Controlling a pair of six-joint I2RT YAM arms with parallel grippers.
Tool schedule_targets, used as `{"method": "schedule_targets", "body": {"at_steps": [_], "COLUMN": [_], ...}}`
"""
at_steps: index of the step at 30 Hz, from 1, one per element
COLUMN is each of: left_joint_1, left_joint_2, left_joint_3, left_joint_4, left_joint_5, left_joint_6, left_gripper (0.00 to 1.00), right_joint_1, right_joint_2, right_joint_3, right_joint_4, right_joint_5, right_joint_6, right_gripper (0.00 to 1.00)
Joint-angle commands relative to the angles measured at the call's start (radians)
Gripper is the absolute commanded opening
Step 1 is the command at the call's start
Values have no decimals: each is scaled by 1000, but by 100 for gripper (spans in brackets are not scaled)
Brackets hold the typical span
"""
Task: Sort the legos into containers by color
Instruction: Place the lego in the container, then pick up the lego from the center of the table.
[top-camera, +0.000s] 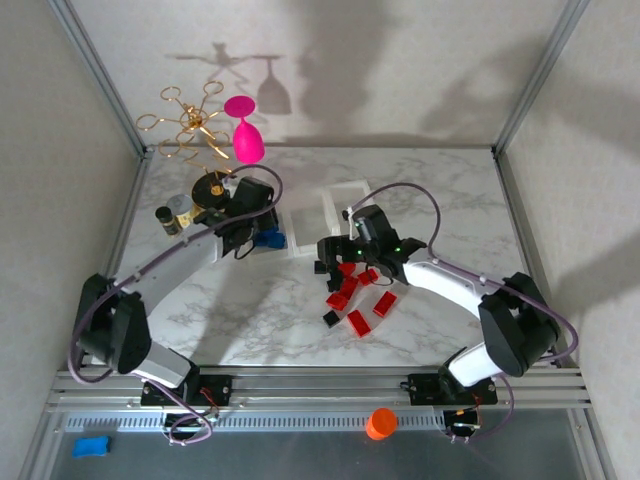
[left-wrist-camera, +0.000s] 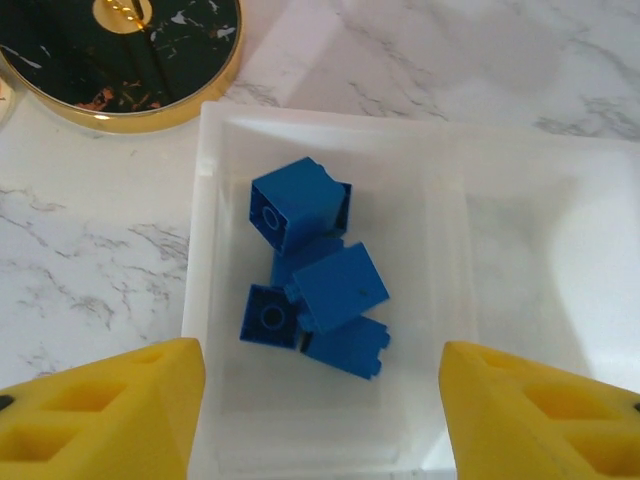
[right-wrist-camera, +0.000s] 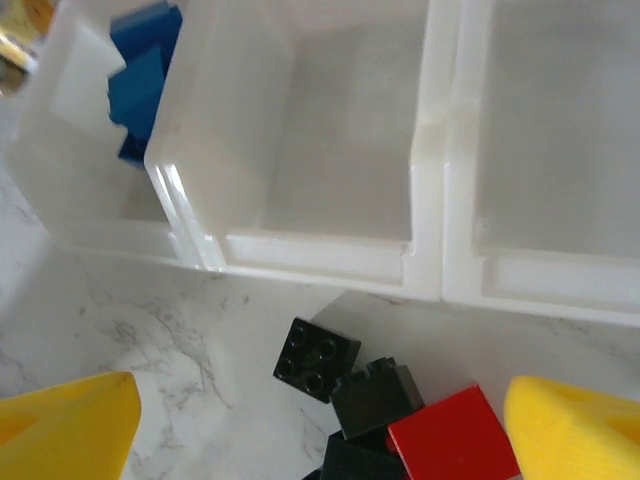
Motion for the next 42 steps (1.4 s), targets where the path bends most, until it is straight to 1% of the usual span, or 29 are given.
{"method": "schedule_targets", "body": {"at_steps": [1, 4, 6, 10, 11, 14, 19, 23, 34, 35, 37, 38, 40, 42], "left_joint_1": [-8, -11, -12, -14, -15, -17, -18, -18, -20, -21, -20, -21, -20, -20], "left_joint_2": [-82, -156, -201, -268, -287, -328, -348, -329, -306, -306, -307, -308, -313, -317], "left_joint_3": [-79, -150, -201, -264, -283, -331, -357, -352, -364, -364, -361, -359, -359, -361], "left_joint_4": [27, 48, 73, 81, 93, 134, 149, 140, 157, 158, 155, 156, 151, 143], "left_joint_5": [51, 84, 112, 121, 129, 146, 160, 160, 151, 152, 153, 154, 148, 142], "left_joint_6": [-28, -41, -44, -71, -73, -76, -84, -86, -104, -104, -102, -101, -100, -98], "left_gripper": [65, 69, 74, 86, 87, 91, 99, 100, 100, 100, 100, 100, 100, 100], "right_joint_1": [57, 91, 113, 141, 150, 169, 185, 195, 229, 229, 235, 237, 245, 252], "right_joint_2": [31, 52, 62, 85, 90, 109, 145, 157, 209, 214, 227, 231, 234, 234], "right_joint_3": [38, 58, 54, 59, 59, 52, 62, 57, 86, 91, 103, 106, 109, 107], "right_joint_4": [-121, -187, -207, -241, -242, -231, -246, -247, -265, -263, -268, -265, -262, -256], "right_joint_5": [79, 116, 143, 151, 158, 175, 208, 218, 268, 267, 269, 269, 268, 266], "right_joint_6": [-30, -12, -13, -15, -19, -27, -22, -24, -28, -28, -29, -31, -35, -35], "right_gripper": [90, 85, 79, 68, 66, 64, 59, 57, 47, 47, 54, 55, 56, 53]}}
